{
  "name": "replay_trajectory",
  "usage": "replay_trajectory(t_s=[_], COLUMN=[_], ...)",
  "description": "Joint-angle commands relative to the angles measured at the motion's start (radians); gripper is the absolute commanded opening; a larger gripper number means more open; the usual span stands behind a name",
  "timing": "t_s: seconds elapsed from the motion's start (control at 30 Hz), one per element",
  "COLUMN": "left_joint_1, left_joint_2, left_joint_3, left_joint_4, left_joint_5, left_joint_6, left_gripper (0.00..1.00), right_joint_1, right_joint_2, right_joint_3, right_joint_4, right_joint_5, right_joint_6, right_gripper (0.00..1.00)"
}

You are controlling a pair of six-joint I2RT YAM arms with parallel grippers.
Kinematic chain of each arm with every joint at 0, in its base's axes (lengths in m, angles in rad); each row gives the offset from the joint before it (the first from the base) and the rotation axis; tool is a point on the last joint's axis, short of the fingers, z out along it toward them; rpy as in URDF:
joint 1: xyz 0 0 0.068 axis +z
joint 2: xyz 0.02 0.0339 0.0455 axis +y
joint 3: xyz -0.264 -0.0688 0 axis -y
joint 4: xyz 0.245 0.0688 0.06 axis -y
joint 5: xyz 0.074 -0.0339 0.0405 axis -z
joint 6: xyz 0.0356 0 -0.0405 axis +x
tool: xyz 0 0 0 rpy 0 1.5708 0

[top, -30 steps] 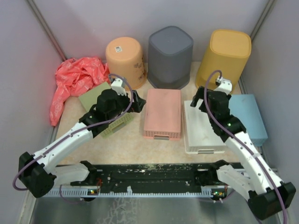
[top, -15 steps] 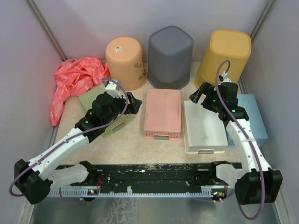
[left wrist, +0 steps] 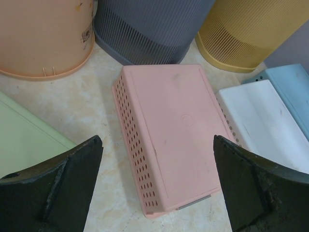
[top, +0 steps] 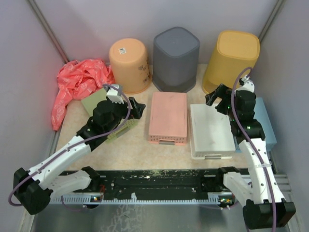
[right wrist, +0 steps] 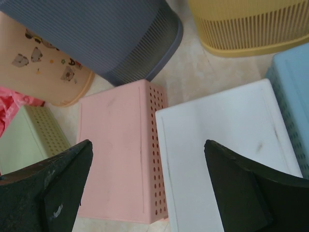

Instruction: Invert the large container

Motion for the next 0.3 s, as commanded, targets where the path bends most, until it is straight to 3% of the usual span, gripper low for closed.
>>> replay_trajectory(t_s=[0.0,0.27], left_joint_1=[0.006,0.006], left_joint_2=[-0.028,-0.041], left_joint_3=[0.004,0.001], left_joint_4=[0.041,0.041], left_joint_5=[-0.018,-0.007], left_joint_6=[0.022,0.028], left_gripper=[1.00,1.00], right_joint_1=[0.000,0.000], right_joint_2=[-0.073,-0.161], right_joint_3=[-0.008,-0.066], right_joint_4=[0.079,0.137], right_joint_5=[0.115,0.143], right_joint_6=[-0.003,0.005], right_gripper=[0.98,0.98])
